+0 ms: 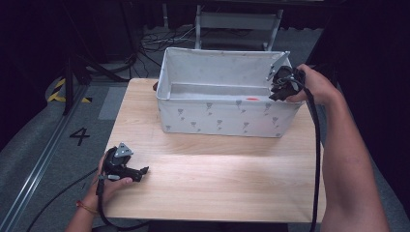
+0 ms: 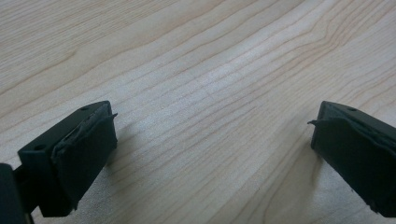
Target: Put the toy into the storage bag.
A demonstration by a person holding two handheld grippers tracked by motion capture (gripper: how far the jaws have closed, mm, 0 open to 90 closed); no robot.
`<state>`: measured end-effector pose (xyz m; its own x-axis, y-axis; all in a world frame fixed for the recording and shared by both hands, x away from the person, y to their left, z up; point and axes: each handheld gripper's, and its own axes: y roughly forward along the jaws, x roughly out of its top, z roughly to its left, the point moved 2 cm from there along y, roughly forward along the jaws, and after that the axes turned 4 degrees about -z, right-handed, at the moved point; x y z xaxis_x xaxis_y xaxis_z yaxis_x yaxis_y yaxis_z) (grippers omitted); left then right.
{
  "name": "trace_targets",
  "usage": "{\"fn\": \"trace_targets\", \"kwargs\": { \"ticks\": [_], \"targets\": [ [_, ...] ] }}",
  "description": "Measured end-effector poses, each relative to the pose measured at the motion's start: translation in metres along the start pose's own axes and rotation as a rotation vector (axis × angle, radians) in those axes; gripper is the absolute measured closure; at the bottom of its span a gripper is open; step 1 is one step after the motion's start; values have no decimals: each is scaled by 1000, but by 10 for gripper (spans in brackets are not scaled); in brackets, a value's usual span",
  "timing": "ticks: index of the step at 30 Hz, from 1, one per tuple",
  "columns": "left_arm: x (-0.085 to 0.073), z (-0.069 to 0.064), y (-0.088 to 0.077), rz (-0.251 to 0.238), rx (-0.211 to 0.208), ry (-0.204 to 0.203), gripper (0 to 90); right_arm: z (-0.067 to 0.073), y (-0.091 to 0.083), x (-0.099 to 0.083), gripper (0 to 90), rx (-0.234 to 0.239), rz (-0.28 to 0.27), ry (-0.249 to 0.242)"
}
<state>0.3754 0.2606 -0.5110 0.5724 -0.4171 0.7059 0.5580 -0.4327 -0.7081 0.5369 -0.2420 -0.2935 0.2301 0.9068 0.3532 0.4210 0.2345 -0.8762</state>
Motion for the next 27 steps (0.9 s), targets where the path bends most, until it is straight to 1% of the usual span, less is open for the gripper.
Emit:
{"fn": "trace_targets", "kwargs": {
  "ticks": [2,3,4,7,8,9,10,14,18,19,20,21,23,24,25,26,27],
  "targets": [
    [0,0,0,0,0,0,5,0,-4,-1,643,-4,-28,12],
    [0,0,0,0,0,0,5,0,-6,-2,634,-14,-44,26],
    [0,0,0,0,0,0,5,-1,-7,-3,629,-14,-52,28],
    [0,0,0,0,0,0,5,-1,-13,-6,581,-28,-95,65],
    [0,0,0,0,0,-1,5,-1,-14,-7,574,-30,-109,70],
    [0,0,0,0,0,0,5,0,-17,-8,560,-31,-130,89],
    [0,0,0,0,0,0,5,0,-18,-9,535,-40,-139,101],
    [0,0,0,0,0,0,5,2,-24,-13,485,-62,-186,135],
    [0,0,0,0,-1,0,5,7,-31,-14,427,-80,-249,166],
    [0,0,0,0,-1,0,6,11,-34,-15,403,-92,-276,185],
    [0,0,0,0,-1,0,5,12,-35,-15,391,-91,-285,195],
    [0,0,0,0,0,0,5,14,-36,-15,375,-93,-296,202],
    [0,0,0,0,0,0,5,17,-40,-17,344,-97,-335,210],
    [0,0,0,0,0,0,5,17,-40,-17,344,-97,-335,210],
    [0,0,0,0,0,0,6,19,-43,-20,324,-120,-356,243],
    [0,0,0,0,0,0,6,19,-43,-20,324,-120,-356,243],
    [0,0,0,0,0,0,5,22,-46,-23,317,-133,-385,266]
  ]
}}
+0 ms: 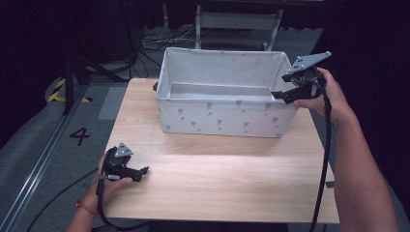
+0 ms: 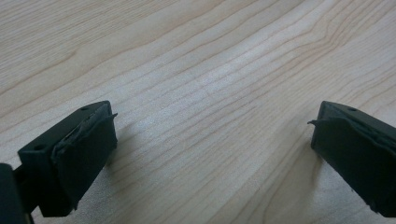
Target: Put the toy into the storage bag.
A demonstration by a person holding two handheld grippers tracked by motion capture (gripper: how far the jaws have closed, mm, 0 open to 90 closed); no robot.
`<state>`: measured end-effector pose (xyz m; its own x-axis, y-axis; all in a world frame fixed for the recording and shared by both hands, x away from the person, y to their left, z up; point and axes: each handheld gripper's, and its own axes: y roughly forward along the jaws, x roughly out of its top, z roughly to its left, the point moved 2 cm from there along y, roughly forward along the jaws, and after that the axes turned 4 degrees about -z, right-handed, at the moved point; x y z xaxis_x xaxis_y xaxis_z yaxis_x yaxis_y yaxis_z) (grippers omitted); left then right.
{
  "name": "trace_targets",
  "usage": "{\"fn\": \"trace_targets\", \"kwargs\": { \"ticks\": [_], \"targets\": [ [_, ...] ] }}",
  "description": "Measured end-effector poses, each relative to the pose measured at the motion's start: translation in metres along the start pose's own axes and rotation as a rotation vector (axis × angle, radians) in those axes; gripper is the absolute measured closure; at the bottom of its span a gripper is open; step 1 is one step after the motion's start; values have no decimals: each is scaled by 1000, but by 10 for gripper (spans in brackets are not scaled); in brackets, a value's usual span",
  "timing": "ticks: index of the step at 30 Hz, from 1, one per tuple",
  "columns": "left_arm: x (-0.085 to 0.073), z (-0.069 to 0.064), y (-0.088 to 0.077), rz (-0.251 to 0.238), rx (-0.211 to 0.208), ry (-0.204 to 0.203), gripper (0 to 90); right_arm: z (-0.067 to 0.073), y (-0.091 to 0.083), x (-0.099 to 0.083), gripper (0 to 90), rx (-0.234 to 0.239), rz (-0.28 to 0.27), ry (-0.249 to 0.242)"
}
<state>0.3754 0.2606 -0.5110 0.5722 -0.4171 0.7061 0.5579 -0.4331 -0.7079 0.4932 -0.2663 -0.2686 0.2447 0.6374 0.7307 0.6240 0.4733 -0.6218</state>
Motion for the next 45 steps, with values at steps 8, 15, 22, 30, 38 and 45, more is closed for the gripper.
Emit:
{"fn": "trace_targets", "kwargs": {
  "ticks": [8,15,22,30,38,45],
  "targets": [
    [0,0,0,0,0,0,5,15,-11,-11,308,-23,-59,35],
    [0,0,0,0,0,0,5,38,-18,-21,304,-28,-79,11],
    [0,0,0,0,0,0,5,55,-24,-32,286,-28,-89,-5],
    [0,0,0,1,0,0,6,68,-32,-48,279,-46,-85,-25],
    [0,0,0,0,0,0,5,82,-39,-67,268,-70,-71,-44],
    [0,0,0,0,0,-1,5,91,-41,-91,264,-102,-49,-43]
  ]
}}
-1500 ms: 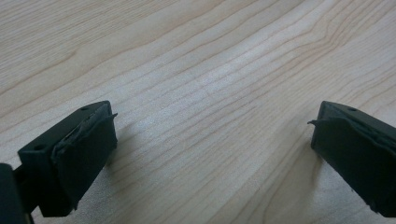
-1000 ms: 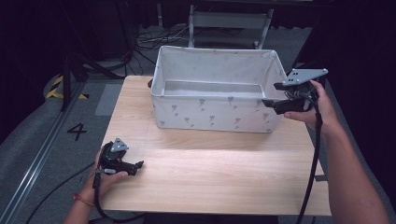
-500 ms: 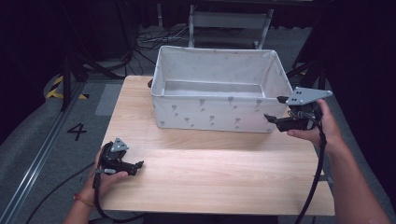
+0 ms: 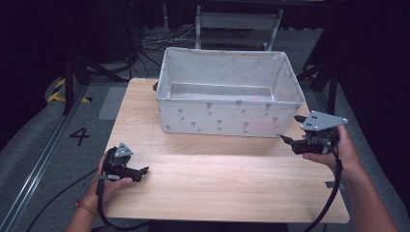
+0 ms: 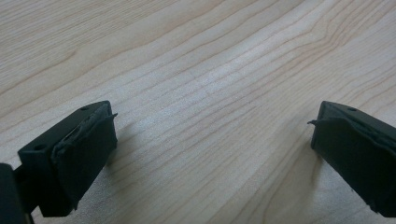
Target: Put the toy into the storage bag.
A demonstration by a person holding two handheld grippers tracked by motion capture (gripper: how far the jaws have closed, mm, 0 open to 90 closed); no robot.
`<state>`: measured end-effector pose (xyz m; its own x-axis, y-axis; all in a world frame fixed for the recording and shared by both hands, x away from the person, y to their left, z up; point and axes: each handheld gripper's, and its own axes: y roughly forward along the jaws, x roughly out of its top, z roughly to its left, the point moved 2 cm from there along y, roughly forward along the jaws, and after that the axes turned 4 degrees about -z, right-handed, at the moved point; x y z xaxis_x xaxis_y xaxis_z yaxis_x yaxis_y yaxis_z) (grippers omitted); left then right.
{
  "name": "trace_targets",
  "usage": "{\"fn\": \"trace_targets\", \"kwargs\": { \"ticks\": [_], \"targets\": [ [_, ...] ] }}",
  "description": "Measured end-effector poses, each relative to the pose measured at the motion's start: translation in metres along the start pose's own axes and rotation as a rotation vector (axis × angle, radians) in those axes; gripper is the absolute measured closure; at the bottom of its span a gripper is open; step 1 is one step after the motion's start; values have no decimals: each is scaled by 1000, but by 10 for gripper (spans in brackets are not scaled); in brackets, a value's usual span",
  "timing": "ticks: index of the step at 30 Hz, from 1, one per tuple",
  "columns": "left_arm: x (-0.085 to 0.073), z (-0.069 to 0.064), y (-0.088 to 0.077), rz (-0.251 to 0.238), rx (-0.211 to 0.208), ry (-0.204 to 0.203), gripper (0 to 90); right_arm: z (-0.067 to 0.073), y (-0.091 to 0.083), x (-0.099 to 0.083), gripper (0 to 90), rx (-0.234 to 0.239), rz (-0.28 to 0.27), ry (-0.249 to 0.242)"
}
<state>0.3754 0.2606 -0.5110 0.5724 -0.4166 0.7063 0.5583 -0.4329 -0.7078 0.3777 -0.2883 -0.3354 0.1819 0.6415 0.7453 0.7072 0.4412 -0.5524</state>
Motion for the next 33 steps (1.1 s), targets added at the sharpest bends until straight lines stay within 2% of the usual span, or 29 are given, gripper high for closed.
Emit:
{"fn": "trace_targets", "kwargs": {
  "ticks": [10,17,19,24,26,27,29,33],
  "targets": [
    [0,0,0,0,1,-1,5,11,5,-42,247,-38,36,50],
    [0,0,0,0,2,-2,5,15,12,-73,234,-42,53,101],
    [0,0,0,0,3,-1,5,16,15,-85,227,-46,66,129],
    [0,0,0,0,3,-2,5,21,20,-108,210,-46,95,152],
    [0,0,0,0,2,-2,5,21,21,-112,209,-46,104,155],
    [0,0,0,0,3,-2,5,24,23,-122,196,-57,133,162],
    [0,0,0,0,3,-1,5,25,24,-125,196,-59,139,165],
    [0,0,0,0,3,-2,5,28,23,-141,189,-51,142,202]
  ]
}}
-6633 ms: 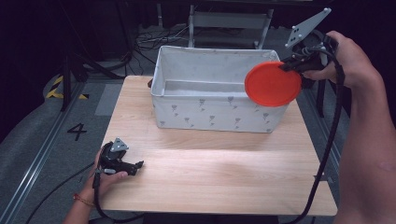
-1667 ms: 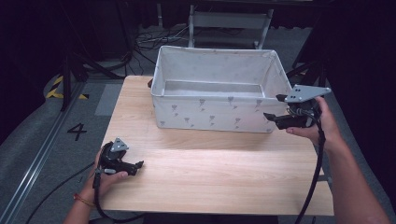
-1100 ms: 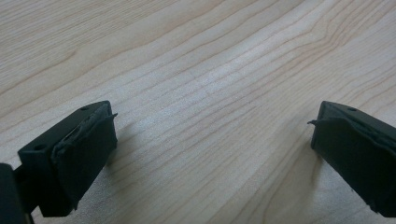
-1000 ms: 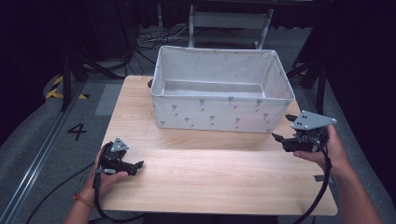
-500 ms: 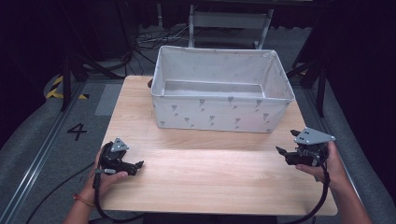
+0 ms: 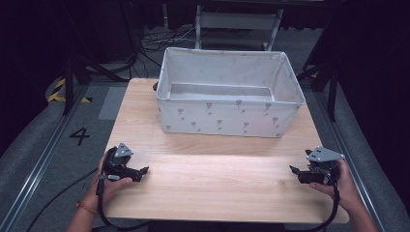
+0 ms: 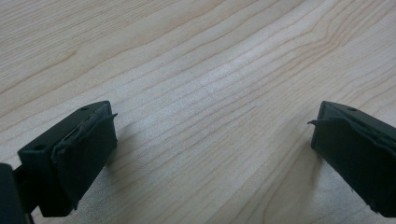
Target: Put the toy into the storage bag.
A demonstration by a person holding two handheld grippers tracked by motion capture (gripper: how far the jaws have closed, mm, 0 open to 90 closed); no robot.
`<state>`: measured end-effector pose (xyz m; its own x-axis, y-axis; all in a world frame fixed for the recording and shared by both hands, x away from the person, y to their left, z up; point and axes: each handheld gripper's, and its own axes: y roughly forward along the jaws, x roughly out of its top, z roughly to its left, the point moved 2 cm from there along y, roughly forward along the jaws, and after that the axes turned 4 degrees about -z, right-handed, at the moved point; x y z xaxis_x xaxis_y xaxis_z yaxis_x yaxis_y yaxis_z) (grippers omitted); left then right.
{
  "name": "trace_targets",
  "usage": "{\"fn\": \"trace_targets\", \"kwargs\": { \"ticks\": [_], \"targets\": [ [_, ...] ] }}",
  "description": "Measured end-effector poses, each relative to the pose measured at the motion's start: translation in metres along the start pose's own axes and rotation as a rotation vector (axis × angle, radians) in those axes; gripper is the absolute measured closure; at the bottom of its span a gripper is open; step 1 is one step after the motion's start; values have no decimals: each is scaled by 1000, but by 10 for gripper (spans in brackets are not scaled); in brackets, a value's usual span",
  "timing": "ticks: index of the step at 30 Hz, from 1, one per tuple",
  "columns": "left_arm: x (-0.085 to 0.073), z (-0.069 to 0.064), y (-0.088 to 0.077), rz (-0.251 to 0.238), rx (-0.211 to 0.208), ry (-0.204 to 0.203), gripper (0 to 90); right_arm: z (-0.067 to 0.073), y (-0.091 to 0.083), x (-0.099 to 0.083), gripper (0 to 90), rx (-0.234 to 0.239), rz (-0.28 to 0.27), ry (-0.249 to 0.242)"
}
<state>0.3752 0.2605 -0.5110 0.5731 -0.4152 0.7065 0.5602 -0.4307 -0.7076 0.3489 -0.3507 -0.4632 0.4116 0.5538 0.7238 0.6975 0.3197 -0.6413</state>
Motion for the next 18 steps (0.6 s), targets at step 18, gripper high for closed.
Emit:
{"fn": "trace_targets", "kwargs": {
  "ticks": [18],
  "targets": [
    [0,0,0,3,-6,-11,2,-11,14,-62,140,51,-15,311]
  ]
}}
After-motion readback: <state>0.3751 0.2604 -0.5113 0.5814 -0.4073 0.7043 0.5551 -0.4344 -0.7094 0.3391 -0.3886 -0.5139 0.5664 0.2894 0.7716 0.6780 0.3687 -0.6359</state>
